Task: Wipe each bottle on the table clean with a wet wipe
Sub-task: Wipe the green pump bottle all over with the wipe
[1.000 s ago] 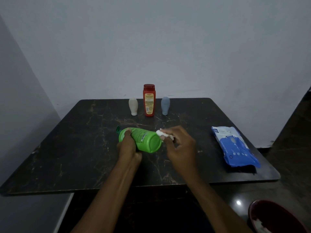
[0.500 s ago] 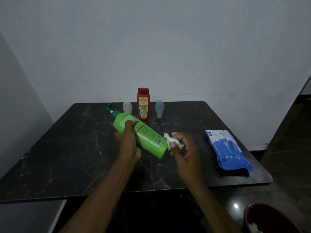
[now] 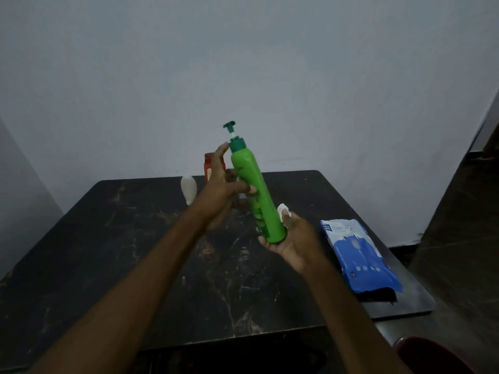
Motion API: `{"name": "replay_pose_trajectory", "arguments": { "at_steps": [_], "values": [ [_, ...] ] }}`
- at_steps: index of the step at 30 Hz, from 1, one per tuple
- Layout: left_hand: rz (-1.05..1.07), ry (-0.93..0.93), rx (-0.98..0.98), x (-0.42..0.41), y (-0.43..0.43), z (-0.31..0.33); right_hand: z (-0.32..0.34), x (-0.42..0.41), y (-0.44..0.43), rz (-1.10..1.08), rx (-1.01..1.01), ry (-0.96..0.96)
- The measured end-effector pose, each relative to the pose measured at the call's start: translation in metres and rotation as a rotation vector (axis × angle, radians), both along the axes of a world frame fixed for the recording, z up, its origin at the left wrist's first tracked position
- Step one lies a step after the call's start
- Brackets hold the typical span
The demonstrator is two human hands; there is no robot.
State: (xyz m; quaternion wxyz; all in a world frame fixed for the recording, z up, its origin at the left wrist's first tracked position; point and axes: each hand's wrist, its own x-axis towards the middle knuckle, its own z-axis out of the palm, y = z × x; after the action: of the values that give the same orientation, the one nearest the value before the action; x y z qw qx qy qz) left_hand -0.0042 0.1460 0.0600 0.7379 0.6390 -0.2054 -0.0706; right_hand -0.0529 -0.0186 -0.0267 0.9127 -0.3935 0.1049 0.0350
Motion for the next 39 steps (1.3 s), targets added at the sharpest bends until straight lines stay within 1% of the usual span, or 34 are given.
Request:
{"name": "replay_pose_trajectory", "arguments": {
  "at_steps": [2, 4, 6, 7, 10, 11, 14, 16, 19, 22, 26, 35, 39],
  "values": [
    [0.042, -0.096, 0.242, 0.019, 0.000, 0.015, -0.001, 0.015, -0.012, 0.057, 0.027, 0.053],
    [0.067, -0.177, 0.401, 0.036, -0.007, 0.028, -0.004, 0.028, -0.019, 0.088, -0.014, 0.070],
    [0.052, -0.198, 0.478, 0.054, -0.017, 0.034, -0.007, 0.039, -0.025, 0.068, -0.048, 0.092],
    [0.061, -0.211, 0.518, 0.065, -0.024, 0.034, -0.008, 0.045, -0.030, 0.022, -0.105, 0.104],
    [0.169, -0.345, 0.667, 0.097, -0.046, 0.029, -0.009, 0.070, -0.053, -0.233, -0.497, 0.109],
    [0.204, -0.395, 0.711, 0.109, -0.052, 0.027, -0.009, 0.079, -0.061, -0.301, -0.560, 0.082],
    [0.248, -0.500, 0.794, 0.145, -0.068, 0.021, -0.006, 0.096, -0.076, -0.353, -0.588, 0.005],
    [0.248, -0.522, 0.851, 0.169, -0.076, 0.016, -0.006, 0.104, -0.082, -0.354, -0.613, -0.015],
    [0.245, -0.517, 0.920, 0.195, -0.083, 0.013, -0.008, 0.112, -0.089, -0.354, -0.648, 0.001],
    [0.223, -0.494, 0.936, 0.211, -0.090, 0.009, -0.009, 0.119, -0.093, -0.359, -0.645, 0.053],
    [0.213, -0.442, 0.950, 0.220, -0.096, 0.004, 0.005, 0.123, -0.091, -0.349, -0.635, 0.113],
    [0.151, -0.220, 0.995, 0.226, -0.095, 0.022, 0.072, 0.115, -0.093, -0.345, -0.660, 0.154],
    [0.136, -0.166, 1.014, 0.223, -0.097, 0.032, 0.105, 0.112, -0.091, -0.348, -0.663, 0.158]
  ]
}}
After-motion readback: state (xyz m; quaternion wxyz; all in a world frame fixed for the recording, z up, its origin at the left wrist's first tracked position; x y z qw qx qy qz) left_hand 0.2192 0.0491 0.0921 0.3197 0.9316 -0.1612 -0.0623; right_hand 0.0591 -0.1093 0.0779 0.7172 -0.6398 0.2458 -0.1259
